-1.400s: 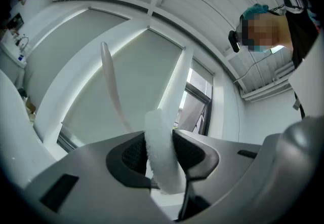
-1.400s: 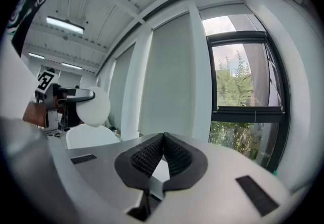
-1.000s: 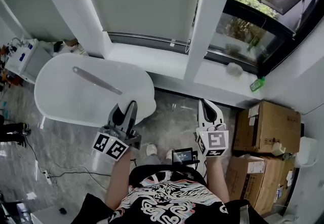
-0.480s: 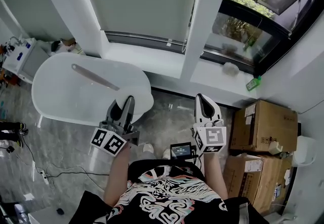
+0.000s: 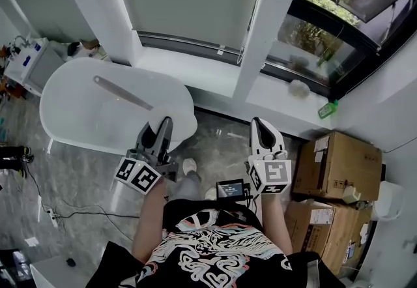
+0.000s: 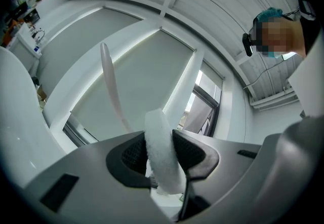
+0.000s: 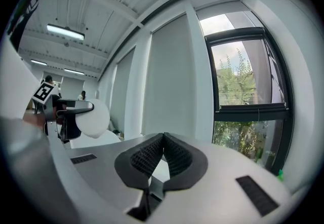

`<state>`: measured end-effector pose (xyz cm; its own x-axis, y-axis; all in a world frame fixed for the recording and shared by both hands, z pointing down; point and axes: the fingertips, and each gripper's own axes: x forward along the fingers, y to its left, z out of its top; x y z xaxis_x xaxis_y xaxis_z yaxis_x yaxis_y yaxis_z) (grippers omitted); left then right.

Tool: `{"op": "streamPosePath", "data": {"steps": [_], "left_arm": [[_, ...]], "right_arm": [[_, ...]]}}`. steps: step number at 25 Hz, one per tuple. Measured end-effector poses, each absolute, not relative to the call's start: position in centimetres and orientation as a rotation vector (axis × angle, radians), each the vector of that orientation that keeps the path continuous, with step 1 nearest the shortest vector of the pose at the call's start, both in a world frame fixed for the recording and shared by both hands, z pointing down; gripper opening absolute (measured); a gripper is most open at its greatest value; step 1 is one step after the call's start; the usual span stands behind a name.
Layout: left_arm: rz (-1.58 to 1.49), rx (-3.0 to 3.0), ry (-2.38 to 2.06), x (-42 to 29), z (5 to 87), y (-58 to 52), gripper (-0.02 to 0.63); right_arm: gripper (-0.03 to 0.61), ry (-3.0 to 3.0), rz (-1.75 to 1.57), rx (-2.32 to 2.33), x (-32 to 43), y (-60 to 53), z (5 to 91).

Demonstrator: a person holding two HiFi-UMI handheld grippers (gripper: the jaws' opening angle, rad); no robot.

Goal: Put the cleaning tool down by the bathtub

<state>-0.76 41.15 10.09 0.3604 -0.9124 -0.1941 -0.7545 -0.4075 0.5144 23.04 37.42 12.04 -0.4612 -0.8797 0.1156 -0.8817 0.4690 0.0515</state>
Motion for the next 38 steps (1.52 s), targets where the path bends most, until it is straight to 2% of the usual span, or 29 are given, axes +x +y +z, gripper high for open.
{"op": "streamPosePath", "data": {"steps": [17,38], "left_arm": [[-0.647,2.273,-1.452,-3.0,11.4,29.4,0.141],[-0.606,2.254,-1.369,-11.8,12.6,9.2,0.141]], "right_arm": [[0.028,-2.574,0.026,1.541,20.1,25.9,12.6],[0.028,-2.504,0.091,1.536,10.7,6.6,14.4]]}}
